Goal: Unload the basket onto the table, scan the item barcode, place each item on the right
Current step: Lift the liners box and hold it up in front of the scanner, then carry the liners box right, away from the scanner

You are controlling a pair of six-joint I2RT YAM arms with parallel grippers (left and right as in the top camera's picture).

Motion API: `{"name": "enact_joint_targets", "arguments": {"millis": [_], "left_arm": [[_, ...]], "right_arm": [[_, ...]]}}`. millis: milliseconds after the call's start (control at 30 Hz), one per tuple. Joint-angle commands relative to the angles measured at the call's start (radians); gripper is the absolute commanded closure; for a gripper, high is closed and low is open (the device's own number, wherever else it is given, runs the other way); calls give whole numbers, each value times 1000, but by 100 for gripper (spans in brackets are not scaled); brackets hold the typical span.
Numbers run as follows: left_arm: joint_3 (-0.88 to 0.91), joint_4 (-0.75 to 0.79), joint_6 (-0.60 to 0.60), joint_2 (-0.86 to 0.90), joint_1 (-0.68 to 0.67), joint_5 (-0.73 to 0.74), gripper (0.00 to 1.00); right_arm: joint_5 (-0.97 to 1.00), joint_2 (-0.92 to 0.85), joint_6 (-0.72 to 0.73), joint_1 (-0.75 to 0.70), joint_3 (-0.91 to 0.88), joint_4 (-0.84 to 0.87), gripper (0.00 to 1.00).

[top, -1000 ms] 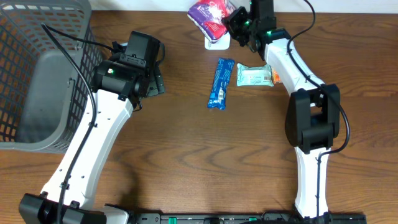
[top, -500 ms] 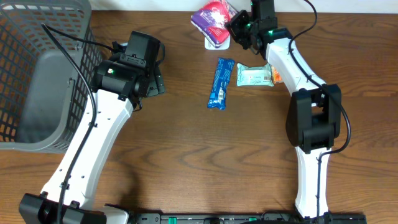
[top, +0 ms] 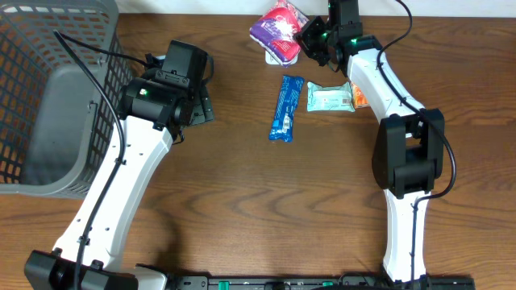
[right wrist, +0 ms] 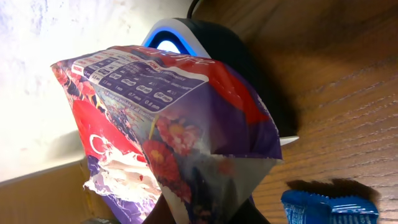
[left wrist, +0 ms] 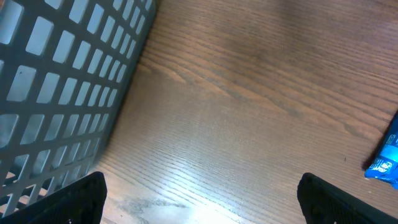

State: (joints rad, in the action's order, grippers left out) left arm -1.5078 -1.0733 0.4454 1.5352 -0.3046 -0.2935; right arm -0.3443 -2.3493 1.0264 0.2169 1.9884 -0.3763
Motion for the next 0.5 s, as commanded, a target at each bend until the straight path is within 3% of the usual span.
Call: {"name": "enact_joint_targets", "arguments": {"millis": [0,300,467], "left_arm": [[-2,-3,9,2,2,-6,2],[-2,-3,9,2,2,-6,2],[-2,-3,9,2,2,-6,2]], "right_arm": [[-13,71,-61,-24,27,4,99],[-13,204,-128,-222,27,-116,99],[-3,215,-278,-399,27,-280,99]]}}
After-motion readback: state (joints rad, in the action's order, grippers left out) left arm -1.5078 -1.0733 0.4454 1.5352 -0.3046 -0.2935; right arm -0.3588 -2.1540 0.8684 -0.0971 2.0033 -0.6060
